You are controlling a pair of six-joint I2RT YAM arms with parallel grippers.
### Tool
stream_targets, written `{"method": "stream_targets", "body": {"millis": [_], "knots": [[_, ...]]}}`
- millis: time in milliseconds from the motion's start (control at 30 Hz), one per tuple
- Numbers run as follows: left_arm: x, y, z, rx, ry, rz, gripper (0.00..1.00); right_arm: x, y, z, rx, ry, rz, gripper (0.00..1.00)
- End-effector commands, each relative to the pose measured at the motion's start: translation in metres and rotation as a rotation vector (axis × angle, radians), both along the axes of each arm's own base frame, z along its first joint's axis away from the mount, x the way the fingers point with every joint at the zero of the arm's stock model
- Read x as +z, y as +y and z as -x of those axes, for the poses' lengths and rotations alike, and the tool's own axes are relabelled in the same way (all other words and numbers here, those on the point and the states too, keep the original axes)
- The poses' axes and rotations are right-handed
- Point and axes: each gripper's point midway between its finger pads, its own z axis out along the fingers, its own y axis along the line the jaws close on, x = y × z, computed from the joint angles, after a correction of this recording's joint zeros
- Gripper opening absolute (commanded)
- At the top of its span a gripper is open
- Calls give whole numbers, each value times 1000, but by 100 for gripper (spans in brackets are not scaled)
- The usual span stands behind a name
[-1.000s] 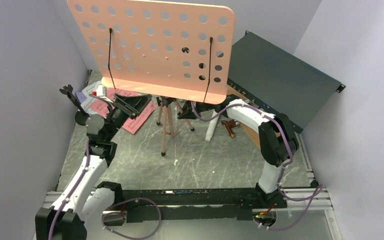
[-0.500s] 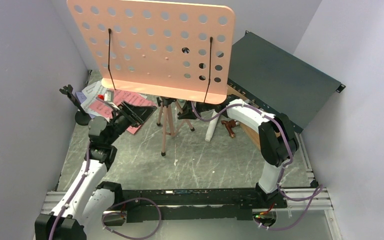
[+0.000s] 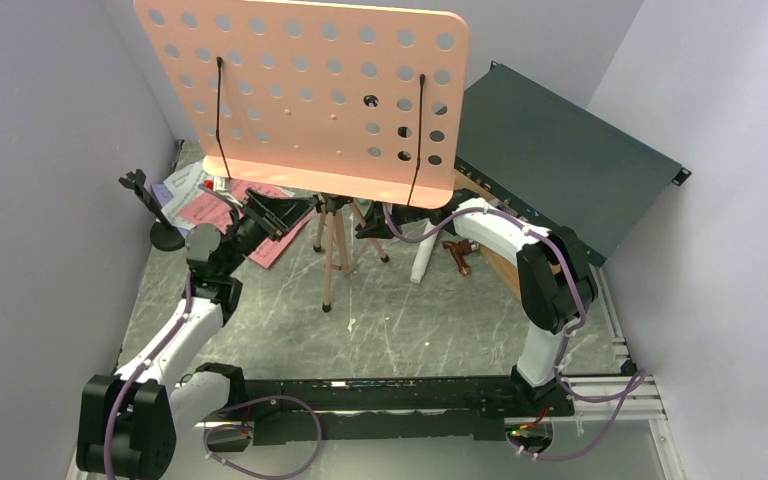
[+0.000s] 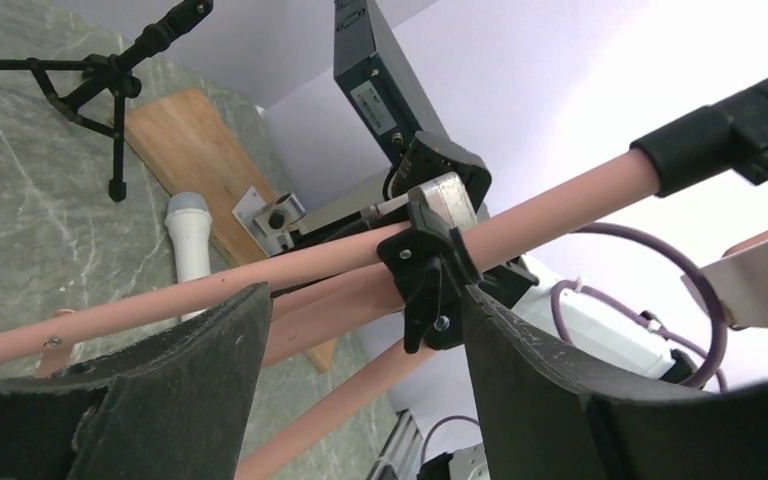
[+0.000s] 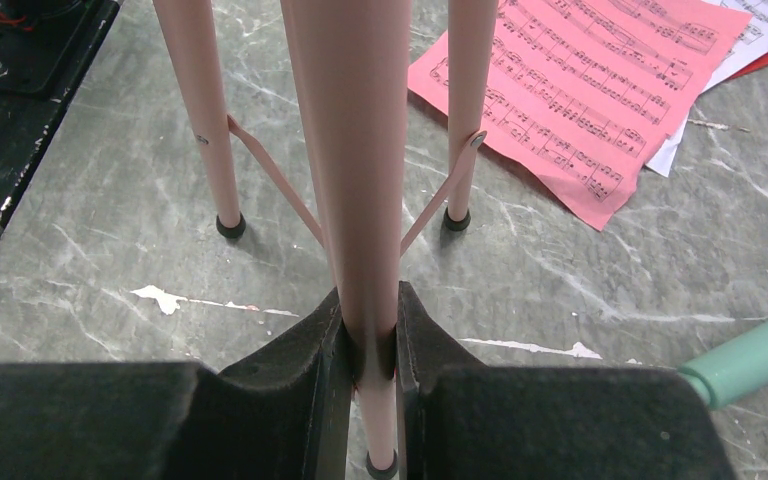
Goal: Pack up the instrument practice props
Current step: Unscrew the knob on the music stand.
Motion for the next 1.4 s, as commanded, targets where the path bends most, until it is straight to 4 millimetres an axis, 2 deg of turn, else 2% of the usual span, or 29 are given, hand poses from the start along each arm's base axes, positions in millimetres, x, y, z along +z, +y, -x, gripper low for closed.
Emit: {"method": "stream_targets", "body": {"millis": [0,100,167,233,300,433,667,733,800,900,967,1133,1267,1367], "knots": [[42,5,-4,25,-65,101,73,-46,-14,7,-27,114,114,8],[33,7,-11,50,35,96,68,-46,-14,7,-27,115,114,8],[22,8,-15,67,131,89,51,-46,-14,7,-27,116,115,8],[13,9,-16,79,209,58,44,-47,-14,7,-27,118,116,8],[4,9,-15,89,265,21,41,-48,-13,8,-24,120,119,8],[-4,6,-10,64,267,-24,33,-50,-12,9,-22,119,125,8],[-23,-1,-2,1,276,-76,29,-51,-13,8,-24,120,128,8],[-25,2,-2,22,241,-106,30,-51,-12,9,-22,120,129,8],[-28,6,2,46,189,-142,37,-50,-12,9,-22,117,128,8],[-15,12,8,80,75,-106,51,-50,-13,9,-19,117,130,8],[-1,14,13,86,5,-53,56,-50,-13,9,-18,116,129,8],[26,8,20,30,-89,23,60,-51,-12,10,-15,119,131,8],[36,5,17,6,-105,56,64,-51,-12,10,-15,121,131,8],[43,4,12,1,-112,79,71,-51,-12,10,-14,122,131,8]]}}
